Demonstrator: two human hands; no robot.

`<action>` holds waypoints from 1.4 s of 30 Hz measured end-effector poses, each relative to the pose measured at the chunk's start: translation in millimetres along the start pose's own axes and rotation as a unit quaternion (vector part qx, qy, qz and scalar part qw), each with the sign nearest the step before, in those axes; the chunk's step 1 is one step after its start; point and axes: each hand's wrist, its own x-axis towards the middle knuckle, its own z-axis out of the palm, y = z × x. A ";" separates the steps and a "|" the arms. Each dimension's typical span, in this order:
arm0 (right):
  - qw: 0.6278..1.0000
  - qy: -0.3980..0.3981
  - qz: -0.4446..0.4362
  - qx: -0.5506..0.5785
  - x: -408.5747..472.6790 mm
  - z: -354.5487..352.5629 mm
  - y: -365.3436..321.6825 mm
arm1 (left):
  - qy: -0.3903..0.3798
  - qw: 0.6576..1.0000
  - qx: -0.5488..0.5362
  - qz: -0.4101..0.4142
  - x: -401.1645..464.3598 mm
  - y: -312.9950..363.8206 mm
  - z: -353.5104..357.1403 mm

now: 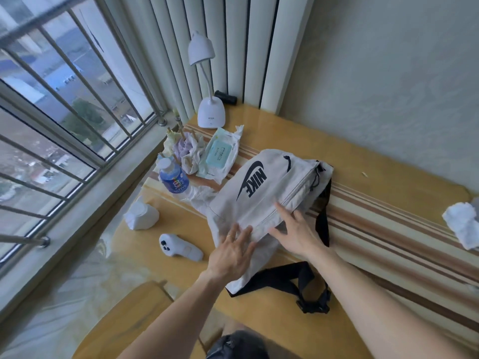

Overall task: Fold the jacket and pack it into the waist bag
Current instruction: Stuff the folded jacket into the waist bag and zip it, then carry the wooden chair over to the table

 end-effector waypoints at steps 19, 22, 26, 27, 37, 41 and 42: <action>0.969 0.054 -0.220 0.096 -335.7 175.3 10.0 | 0.257 0.936 -0.134 -0.200 -385.1 -40.2 154.4; 0.961 -0.001 -0.247 0.127 -378.7 217.0 -16.1 | 0.283 0.908 -0.152 -0.268 -460.7 -60.3 170.6; 0.948 -0.063 -0.273 0.154 -419.9 274.6 -61.8 | 0.344 0.862 -0.173 -0.329 -548.1 -81.5 180.7; 0.944 -0.074 -0.282 0.153 -429.2 289.0 -74.1 | 0.358 0.849 -0.178 -0.344 -567.3 -86.0 182.1; 0.926 -0.168 -0.312 0.132 -506.5 445.0 -158.8 | 0.403 0.795 -0.206 -0.405 -711.4 -157.4 217.3; 0.945 -0.141 -0.264 0.129 -529.2 507.0 -188.3 | 0.381 0.816 -0.195 -0.389 -755.1 -206.5 229.0; 0.950 -0.133 -0.250 0.130 -535.4 521.4 -196.3 | 0.372 0.825 -0.188 -0.383 -763.4 -220.2 229.8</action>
